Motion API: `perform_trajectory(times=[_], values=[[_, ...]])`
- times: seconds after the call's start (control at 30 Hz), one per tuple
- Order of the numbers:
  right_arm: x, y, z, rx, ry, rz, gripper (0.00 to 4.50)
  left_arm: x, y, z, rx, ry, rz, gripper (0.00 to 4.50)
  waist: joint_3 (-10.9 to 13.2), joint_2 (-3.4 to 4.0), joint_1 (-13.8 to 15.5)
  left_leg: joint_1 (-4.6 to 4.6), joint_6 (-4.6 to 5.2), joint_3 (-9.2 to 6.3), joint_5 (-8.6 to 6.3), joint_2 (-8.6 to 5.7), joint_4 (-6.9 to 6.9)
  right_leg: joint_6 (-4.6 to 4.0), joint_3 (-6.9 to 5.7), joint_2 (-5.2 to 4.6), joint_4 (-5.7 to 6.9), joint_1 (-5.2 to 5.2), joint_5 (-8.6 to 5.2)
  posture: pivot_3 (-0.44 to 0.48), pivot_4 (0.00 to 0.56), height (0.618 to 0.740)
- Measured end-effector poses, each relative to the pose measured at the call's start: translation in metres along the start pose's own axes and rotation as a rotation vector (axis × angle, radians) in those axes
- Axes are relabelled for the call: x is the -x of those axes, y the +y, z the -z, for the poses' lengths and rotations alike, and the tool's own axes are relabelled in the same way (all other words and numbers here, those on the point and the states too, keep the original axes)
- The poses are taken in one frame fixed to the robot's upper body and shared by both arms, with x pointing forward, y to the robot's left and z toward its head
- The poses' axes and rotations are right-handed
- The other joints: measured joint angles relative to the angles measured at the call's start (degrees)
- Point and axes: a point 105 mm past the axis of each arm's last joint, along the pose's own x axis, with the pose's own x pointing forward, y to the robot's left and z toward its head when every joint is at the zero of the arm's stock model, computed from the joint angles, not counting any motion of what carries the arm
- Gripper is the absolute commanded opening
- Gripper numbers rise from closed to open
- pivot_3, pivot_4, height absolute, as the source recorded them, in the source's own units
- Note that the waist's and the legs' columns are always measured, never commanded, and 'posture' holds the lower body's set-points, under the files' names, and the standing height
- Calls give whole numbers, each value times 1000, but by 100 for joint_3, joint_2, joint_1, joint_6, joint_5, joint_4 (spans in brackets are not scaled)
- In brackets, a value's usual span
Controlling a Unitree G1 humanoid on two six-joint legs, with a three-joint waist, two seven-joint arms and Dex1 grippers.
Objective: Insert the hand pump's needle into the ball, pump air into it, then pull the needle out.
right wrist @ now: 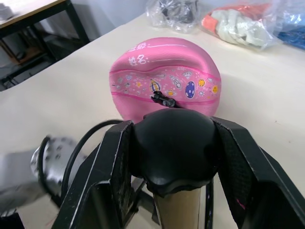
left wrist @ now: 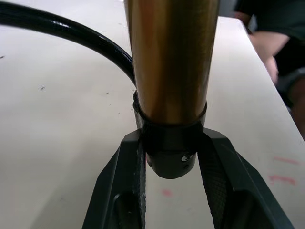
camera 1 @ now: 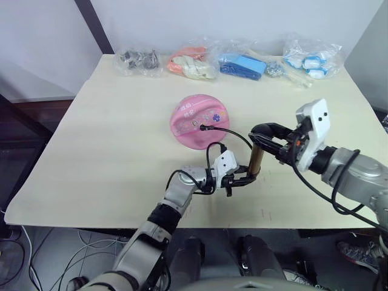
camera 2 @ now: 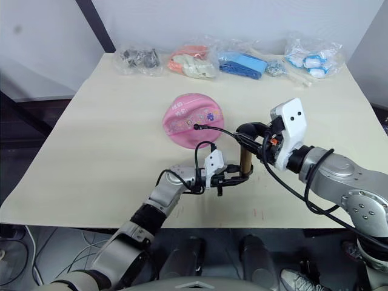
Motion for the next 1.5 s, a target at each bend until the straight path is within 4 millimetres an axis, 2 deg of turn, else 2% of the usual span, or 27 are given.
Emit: perform_trajectory(times=[0.23, 0.5, 0.63, 0.8, 0.97, 1.27, 1.5], values=[[8, 7, 2, 61, 58, -112, 1936, -3, 3, 0, -79, 17, 195, 1068, 0, -1, 46, -4, 4, -1, -2, -3, 1, 0, -3, -1, -4, 0, 0, 0, 150, 740], [16, 6, 13, 111, 133, -179, 1936, -12, 6, 6, -201, 98, 268, 1068, 2, -2, 68, -11, 10, -5, -6, -7, 8, 2, -8, -3, -4, 0, 1, 0, 150, 740], [24, 1, 24, 180, 205, -198, 1936, -19, 12, 12, -257, 168, 249, 1068, 2, -3, 65, -14, 13, -7, -7, -9, 17, 6, -9, -3, -3, 0, 2, 0, 150, 740], [22, 0, 29, 190, 219, -211, 1936, -17, 10, 17, -244, 179, 248, 1068, 2, -3, 56, -13, 13, -8, -7, -9, 19, 6, -9, -3, 0, 0, 2, 0, 150, 740], [13, -3, 32, 171, 217, -205, 1936, -12, 13, 24, -214, 180, 210, 1068, 2, -3, 55, -14, 13, -9, -7, -9, 25, 6, -8, -4, 2, 0, 2, 0, 150, 740], [-13, -18, 20, 134, 195, -124, 1936, -11, 31, 22, -114, 145, 28, 1068, 2, -3, 37, -16, 14, -7, -8, -9, 37, 8, -7, -4, 8, -2, 4, 0, 150, 740], [-18, -25, 21, 144, 207, -109, 1936, -17, 31, 24, -60, 118, -56, 1068, 1, -2, 53, -18, 16, -7, -9, -10, 43, 9, -7, -6, 8, 0, 5, 0, 150, 740]])
